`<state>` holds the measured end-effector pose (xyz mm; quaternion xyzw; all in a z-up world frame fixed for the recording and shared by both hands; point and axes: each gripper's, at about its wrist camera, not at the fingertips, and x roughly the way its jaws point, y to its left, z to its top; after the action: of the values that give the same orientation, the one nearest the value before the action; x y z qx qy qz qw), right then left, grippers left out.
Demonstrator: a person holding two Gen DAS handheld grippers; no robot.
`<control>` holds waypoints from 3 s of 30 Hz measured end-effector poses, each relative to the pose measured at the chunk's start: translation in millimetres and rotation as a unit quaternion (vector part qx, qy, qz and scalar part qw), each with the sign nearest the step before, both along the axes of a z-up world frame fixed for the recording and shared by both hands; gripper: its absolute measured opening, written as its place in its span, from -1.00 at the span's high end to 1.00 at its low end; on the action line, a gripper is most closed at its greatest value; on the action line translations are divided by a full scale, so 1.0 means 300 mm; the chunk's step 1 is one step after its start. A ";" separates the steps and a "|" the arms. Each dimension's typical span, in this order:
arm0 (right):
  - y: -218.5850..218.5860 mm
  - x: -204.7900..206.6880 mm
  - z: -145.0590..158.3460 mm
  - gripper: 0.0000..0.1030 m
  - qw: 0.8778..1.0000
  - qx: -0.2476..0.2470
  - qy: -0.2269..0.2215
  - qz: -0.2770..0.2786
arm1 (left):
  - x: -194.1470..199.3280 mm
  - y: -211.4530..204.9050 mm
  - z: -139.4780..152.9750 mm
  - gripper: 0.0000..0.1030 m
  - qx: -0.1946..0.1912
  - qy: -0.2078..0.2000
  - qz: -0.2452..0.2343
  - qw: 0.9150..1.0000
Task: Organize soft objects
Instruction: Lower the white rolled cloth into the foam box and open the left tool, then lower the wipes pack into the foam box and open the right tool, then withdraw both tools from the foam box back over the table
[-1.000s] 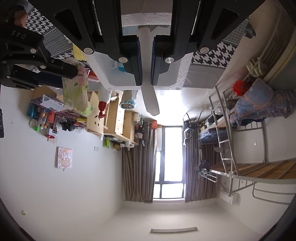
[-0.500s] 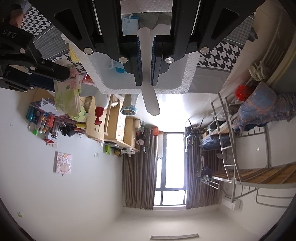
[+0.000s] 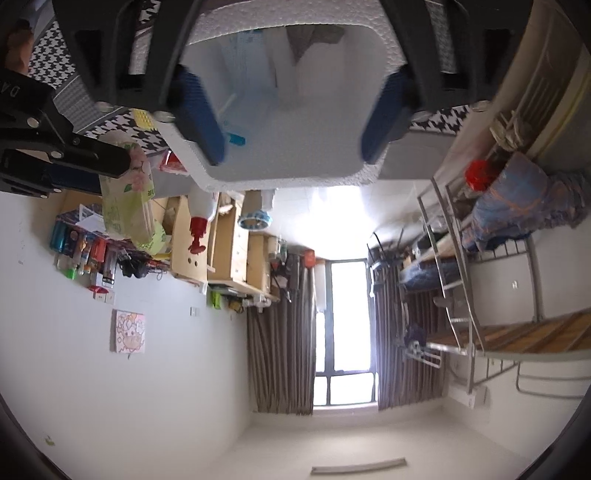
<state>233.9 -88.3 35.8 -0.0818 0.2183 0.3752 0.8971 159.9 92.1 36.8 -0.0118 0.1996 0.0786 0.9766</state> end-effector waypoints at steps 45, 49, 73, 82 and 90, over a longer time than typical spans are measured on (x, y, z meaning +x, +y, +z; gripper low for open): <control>0.206 0.014 -0.018 0.34 0.997 -0.025 0.016 0.071 | -0.227 0.218 0.012 -0.98 0.007 -0.041 0.100 0.994; 0.209 0.030 -0.026 0.16 0.997 -0.027 0.024 0.070 | -0.242 0.224 0.013 -0.98 0.007 -0.042 0.104 0.994; 0.123 -0.039 0.005 -0.59 0.998 -0.005 0.010 0.056 | -0.264 0.165 0.026 -0.98 0.002 -0.045 0.090 0.995; 0.046 -0.055 0.037 -0.77 1.000 0.008 0.000 0.025 | -0.286 0.098 0.060 -0.98 0.004 -0.054 0.067 0.996; -0.048 -0.083 0.066 -0.95 1.000 0.024 -0.015 -0.008 | -0.302 0.028 0.093 -0.98 0.002 -0.062 0.050 0.997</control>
<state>209.1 -102.8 55.6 -0.0638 0.1959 0.3719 0.9051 69.2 100.6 64.6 -0.0245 0.1374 0.1265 0.9821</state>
